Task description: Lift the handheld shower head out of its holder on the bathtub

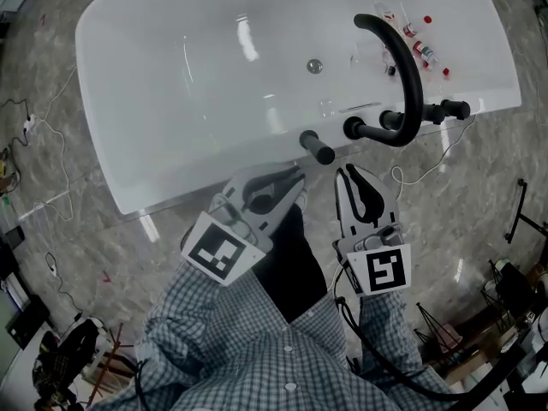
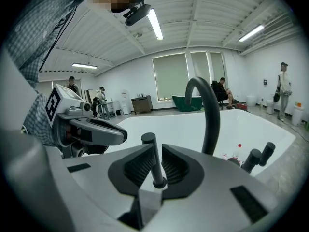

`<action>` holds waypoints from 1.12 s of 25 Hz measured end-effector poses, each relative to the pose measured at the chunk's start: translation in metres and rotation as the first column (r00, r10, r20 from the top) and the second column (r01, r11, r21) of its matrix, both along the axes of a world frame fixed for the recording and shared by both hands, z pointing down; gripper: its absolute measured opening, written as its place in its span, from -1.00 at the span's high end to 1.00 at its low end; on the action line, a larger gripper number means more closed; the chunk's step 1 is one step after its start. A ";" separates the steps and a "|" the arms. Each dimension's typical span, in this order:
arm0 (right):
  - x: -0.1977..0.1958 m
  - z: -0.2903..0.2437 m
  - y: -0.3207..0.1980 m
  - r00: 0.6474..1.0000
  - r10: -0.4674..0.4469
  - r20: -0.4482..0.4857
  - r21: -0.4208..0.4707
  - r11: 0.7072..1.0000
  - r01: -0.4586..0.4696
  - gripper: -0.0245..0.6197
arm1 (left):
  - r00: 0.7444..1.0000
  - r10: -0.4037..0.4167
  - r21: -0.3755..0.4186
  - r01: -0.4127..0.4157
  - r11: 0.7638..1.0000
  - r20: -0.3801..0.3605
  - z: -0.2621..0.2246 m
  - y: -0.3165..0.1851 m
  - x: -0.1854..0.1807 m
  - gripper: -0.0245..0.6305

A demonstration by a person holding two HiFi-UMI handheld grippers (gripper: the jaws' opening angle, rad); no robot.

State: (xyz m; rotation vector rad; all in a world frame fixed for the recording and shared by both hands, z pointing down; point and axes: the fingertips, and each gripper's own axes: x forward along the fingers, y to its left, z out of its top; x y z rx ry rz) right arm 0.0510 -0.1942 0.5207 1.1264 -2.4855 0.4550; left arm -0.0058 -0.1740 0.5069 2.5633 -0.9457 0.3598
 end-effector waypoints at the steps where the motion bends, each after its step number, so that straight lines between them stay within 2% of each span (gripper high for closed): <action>1: 0.000 0.004 -0.002 1.000 0.003 0.000 -0.005 1.000 -0.003 0.83 | 1.000 0.000 -0.003 0.000 1.000 0.002 0.004 -0.001 0.001 0.88; 5: -0.005 0.021 -0.009 0.999 -0.019 0.027 0.012 1.000 0.019 0.80 | 0.999 0.005 -0.018 -0.004 1.000 0.043 0.028 -0.005 0.005 0.88; 8: -0.004 0.041 -0.010 0.999 -0.035 0.005 -0.022 0.999 0.035 0.66 | 0.996 0.010 -0.015 -0.009 1.000 0.084 0.043 -0.008 0.005 0.88; 10: -0.001 0.057 -0.010 0.999 -0.041 -0.030 -0.058 0.998 0.039 0.65 | 0.997 -0.004 -0.016 0.005 1.000 0.075 0.051 -0.012 0.005 0.86; 15: -0.010 0.081 -0.016 0.996 -0.082 0.023 -0.008 0.997 0.082 0.62 | 0.997 0.009 -0.034 -0.006 0.999 0.083 0.078 -0.018 0.007 0.79; 24: -0.026 0.128 -0.014 0.986 -0.166 -0.001 -0.039 0.985 0.166 0.55 | 0.990 0.044 -0.050 -0.037 0.998 0.132 0.118 -0.020 0.011 0.71; 28: -0.032 0.142 -0.016 0.978 -0.205 -0.027 -0.037 0.978 0.204 0.53 | 0.988 0.060 -0.032 -0.056 0.998 0.145 0.125 -0.023 0.015 0.71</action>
